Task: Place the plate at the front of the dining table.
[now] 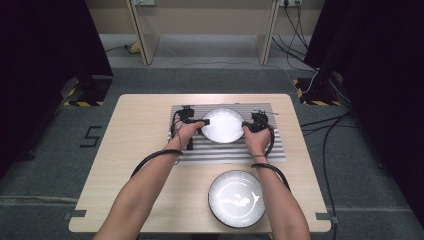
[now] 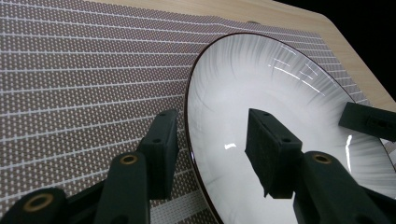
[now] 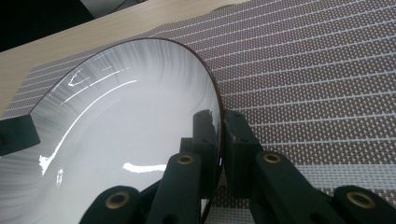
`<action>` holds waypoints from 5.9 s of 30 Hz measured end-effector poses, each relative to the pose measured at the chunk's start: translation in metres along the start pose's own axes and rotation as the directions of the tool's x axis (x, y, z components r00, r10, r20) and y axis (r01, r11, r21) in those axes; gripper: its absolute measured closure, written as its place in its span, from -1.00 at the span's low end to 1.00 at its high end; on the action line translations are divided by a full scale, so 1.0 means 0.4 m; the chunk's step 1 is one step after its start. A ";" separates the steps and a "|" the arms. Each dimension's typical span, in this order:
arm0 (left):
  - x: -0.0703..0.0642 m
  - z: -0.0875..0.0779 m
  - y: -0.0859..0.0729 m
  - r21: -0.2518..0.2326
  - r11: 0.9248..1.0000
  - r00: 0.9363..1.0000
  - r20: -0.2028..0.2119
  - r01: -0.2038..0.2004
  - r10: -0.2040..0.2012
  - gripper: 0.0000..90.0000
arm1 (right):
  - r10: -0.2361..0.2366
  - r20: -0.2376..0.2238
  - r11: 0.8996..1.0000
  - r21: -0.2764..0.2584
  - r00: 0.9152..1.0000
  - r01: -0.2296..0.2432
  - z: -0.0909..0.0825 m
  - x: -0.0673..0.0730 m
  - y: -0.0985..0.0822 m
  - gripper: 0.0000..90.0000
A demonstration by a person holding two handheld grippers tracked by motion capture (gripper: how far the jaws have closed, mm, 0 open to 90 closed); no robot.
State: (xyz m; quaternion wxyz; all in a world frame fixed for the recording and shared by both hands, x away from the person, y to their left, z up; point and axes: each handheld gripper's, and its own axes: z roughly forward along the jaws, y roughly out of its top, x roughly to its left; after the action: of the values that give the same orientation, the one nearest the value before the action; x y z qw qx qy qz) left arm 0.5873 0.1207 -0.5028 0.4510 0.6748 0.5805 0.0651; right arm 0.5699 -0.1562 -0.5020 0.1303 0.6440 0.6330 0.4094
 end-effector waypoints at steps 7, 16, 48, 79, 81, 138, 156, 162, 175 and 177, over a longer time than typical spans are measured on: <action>0.006 -0.018 0.003 -0.022 1.000 1.000 -0.018 -0.012 0.012 0.09 | -0.030 0.024 0.999 0.017 0.999 0.030 -0.005 0.008 0.005 0.80; 0.013 -0.056 0.009 -0.033 0.999 0.999 -0.033 -0.014 0.013 -0.04 | -0.039 0.045 0.999 -0.011 0.998 0.040 -0.038 0.005 0.014 0.50; 0.004 -0.204 0.010 -0.027 0.988 0.988 -0.046 -0.151 0.150 -0.17 | -0.032 0.015 0.999 -0.031 0.999 0.033 -0.162 0.009 -0.003 0.32; -0.031 -0.293 -0.055 -0.048 0.977 0.978 0.015 -0.209 0.210 -0.19 | -0.008 -0.012 0.999 -0.032 1.000 0.007 -0.235 -0.035 -0.068 0.31; -0.032 -0.301 -0.059 -0.054 0.975 0.976 0.005 -0.216 0.216 -0.19 | -0.009 -0.017 0.999 -0.032 1.000 0.008 -0.239 -0.032 -0.068 0.31; 0.020 -0.493 -0.170 -0.109 0.969 0.973 0.047 -0.222 0.228 -0.18 | -0.031 -0.056 0.998 -0.047 0.998 0.029 -0.393 -0.052 -0.150 0.23; 0.036 -0.530 -0.201 -0.132 0.970 0.975 0.061 -0.202 0.212 -0.18 | -0.038 -0.040 0.998 -0.056 0.999 0.035 -0.438 -0.077 -0.189 0.22; 0.047 -0.547 -0.212 -0.141 0.969 0.976 0.051 -0.203 0.212 -0.18 | -0.032 -0.040 0.998 -0.055 0.999 0.030 -0.450 -0.086 -0.202 0.21; 0.071 -0.579 -0.239 -0.155 0.967 0.978 0.030 -0.201 0.208 -0.19 | -0.021 -0.020 0.998 -0.060 1.000 0.020 -0.475 -0.115 -0.235 0.21; 0.072 -0.581 -0.241 -0.155 0.967 0.977 0.030 -0.202 0.210 -0.19 | -0.016 -0.020 0.998 -0.061 1.000 0.015 -0.478 -0.120 -0.239 0.21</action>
State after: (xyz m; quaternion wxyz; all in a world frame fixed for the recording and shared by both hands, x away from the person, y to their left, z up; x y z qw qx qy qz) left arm 0.3845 0.2610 -0.4456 0.5051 0.6966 0.4900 0.1397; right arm 0.3764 -0.2518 -0.4643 0.1463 0.6306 0.6266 0.4339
